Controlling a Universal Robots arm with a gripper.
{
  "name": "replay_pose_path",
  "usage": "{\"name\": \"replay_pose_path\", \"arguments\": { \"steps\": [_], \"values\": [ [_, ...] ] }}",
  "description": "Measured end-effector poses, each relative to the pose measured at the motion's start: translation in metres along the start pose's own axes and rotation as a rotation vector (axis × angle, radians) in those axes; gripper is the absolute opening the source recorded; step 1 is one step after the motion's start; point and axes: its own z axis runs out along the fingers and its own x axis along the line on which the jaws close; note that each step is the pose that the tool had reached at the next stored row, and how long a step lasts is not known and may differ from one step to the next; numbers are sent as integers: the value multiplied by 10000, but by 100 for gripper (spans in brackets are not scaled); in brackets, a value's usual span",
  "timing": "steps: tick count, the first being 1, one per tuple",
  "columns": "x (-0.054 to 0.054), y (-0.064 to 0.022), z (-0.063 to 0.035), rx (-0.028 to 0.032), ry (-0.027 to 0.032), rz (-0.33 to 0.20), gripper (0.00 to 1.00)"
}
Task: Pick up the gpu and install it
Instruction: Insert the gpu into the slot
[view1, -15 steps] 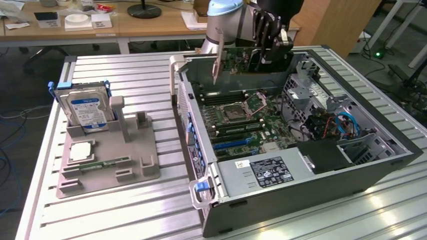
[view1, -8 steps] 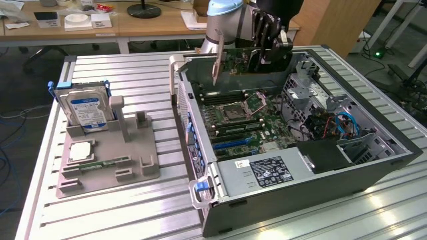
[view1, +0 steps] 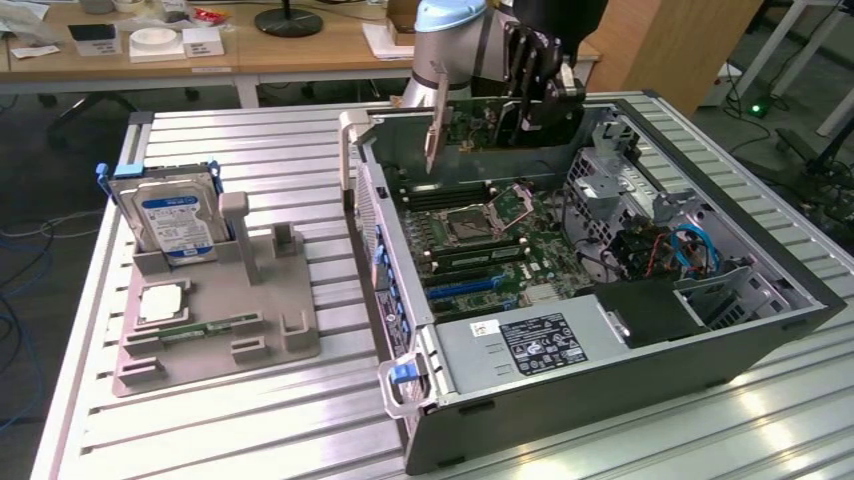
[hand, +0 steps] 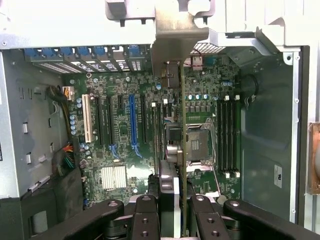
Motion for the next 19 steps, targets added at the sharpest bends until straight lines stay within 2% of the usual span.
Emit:
{"name": "replay_pose_path", "arguments": {
  "steps": [5, 9, 14, 17, 19],
  "values": [
    [2, 0, 16, -1, -4, -4, 28],
    [4, 0, 29, 21, -4, -10, 28],
    [6, 1, 45, 34, 106, 5, 28],
    [6, -1, 53, 35, 127, 31, 28],
    [6, -11, 69, 37, 117, 32, 28]
  ]
}}
